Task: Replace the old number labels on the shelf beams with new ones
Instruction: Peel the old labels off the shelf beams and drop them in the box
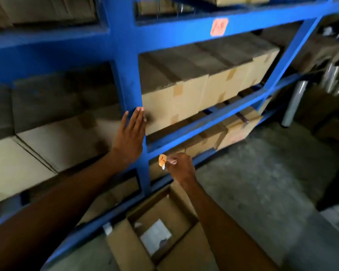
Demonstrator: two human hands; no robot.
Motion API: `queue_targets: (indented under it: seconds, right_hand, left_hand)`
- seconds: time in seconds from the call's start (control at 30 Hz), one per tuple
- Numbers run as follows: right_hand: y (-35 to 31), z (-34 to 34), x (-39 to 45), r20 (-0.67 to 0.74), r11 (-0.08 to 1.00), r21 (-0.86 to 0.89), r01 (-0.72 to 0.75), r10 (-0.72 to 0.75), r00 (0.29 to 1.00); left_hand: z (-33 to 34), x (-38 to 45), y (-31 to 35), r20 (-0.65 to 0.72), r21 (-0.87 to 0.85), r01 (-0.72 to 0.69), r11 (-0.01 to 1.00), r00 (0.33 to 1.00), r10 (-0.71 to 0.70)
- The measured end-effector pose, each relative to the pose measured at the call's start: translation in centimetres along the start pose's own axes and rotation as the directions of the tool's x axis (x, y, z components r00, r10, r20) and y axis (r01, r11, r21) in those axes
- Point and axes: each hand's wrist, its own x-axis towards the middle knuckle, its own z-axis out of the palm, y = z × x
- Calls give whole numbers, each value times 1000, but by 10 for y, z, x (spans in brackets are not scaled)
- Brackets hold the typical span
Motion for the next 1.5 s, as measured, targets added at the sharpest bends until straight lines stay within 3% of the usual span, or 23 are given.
queue_targets:
  seconds: [0.2,0.4,0.87,1.03,1.23,1.5]
  right_hand:
    - [63,47,-17,123,972,-117,-206,220,968]
    - [87,60,-15,154,945,-120,-303,320,935]
    - [100,56,-11,135,955,-91,-282,292,947]
    - [77,39,-7,110,974,-91,-209,218,970]
    - [20,-23,14,45,991,-136,-15,21,999]
    - [-63,-164,72,-264,977,-150,150,-185,946]
  left_hand:
    - [29,-7,9,62,80,-43,996,997,38]
    - [38,-6,11,29,63,-41,997,999,39]
    - [37,-4,7,43,91,-72,993,997,69]
    - [15,-5,3,105,-14,-92,996,990,93]
    - [-42,7,-5,187,-246,-68,967,976,116]
    - [-130,77,-26,-165,-274,-108,956,984,64]
